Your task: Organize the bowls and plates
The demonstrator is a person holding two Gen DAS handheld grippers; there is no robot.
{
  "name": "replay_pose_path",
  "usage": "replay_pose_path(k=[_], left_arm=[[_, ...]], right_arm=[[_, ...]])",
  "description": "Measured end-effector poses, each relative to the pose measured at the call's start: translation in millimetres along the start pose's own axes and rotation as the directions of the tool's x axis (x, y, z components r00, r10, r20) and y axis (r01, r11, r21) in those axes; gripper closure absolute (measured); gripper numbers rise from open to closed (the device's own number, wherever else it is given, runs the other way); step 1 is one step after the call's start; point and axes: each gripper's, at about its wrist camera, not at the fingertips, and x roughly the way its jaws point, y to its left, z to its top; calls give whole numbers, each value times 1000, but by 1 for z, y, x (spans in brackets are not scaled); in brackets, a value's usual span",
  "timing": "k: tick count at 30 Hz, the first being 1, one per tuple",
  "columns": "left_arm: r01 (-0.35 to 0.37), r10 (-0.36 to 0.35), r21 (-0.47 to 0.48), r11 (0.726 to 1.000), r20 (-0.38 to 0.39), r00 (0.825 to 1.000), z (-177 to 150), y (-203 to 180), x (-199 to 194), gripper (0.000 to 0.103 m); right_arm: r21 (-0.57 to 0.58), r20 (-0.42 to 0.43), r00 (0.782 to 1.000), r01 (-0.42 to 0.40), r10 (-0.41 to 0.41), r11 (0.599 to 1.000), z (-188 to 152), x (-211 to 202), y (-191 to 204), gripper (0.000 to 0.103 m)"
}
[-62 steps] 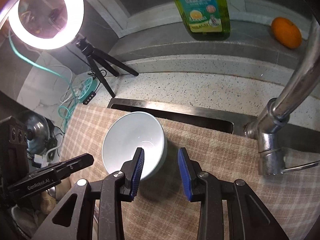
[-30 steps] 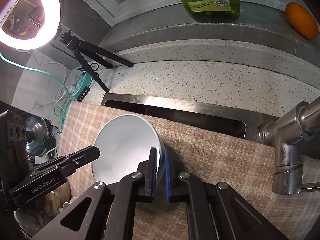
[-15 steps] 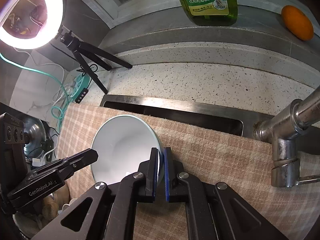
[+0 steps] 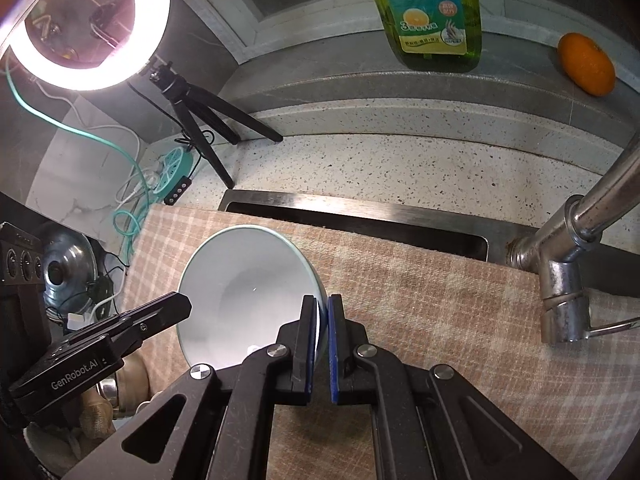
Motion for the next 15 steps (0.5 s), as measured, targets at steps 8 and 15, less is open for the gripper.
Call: replay_pose_path(k=[8, 15], left_arm=[[17, -17, 8, 1000, 23, 1000, -6, 7, -22, 97], [26, -27, 14, 1000, 43, 999, -11, 16, -42, 97]], right_arm=[[-15, 25, 1000, 12, -12, 1000, -8, -14, 20, 98], [-33, 40, 999, 26, -24, 999, -17, -23, 42, 98]])
